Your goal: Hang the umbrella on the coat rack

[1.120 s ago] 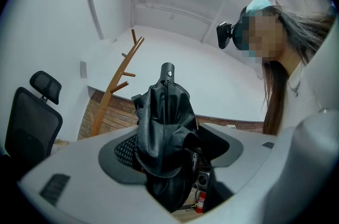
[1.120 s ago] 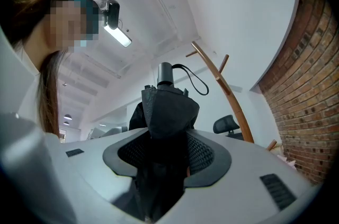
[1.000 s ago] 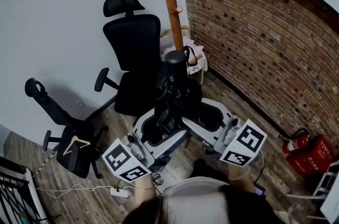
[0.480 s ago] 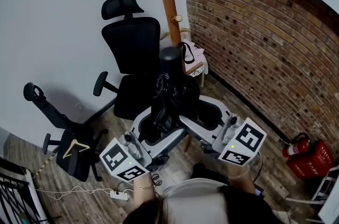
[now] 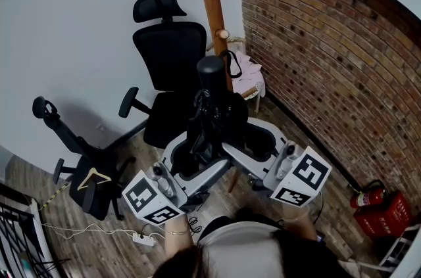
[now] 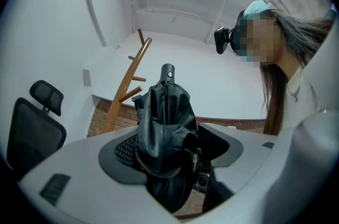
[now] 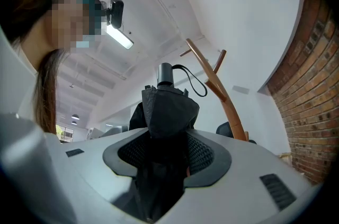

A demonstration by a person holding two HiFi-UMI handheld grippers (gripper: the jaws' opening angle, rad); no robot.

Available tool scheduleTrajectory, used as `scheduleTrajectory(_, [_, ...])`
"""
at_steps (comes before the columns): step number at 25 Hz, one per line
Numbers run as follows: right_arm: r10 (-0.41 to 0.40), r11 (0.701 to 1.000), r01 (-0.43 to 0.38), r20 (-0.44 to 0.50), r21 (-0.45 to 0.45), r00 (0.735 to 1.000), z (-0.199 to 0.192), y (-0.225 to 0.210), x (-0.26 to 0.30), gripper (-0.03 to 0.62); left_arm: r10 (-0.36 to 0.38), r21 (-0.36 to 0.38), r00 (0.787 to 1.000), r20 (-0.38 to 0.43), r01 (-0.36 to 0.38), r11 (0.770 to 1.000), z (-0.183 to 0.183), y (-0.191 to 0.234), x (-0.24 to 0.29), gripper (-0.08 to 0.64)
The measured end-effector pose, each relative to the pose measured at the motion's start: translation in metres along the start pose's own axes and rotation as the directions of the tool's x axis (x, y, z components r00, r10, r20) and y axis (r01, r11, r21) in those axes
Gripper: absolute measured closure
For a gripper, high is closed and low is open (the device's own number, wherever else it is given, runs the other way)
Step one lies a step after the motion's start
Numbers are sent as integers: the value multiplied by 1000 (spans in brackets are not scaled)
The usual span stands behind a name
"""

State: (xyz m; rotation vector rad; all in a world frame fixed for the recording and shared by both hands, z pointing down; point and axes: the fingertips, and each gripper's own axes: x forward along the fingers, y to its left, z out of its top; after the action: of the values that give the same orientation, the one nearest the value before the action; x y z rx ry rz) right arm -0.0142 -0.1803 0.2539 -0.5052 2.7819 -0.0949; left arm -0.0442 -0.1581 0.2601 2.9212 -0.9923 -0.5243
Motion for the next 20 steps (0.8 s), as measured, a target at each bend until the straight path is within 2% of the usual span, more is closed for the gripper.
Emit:
scheduleTrajectory(6, [21, 1000, -21, -4, -3, 1000, 2, -11, 13, 382, 15, 9, 1000, 4, -15, 1000, 5, 15, 5, 242])
scheduleTrajectory(20, [-6, 999, 6, 15, -35, 1000, 14, -41, 37, 382, -29, 18, 1000, 7, 29, 999, 17, 48, 25, 245])
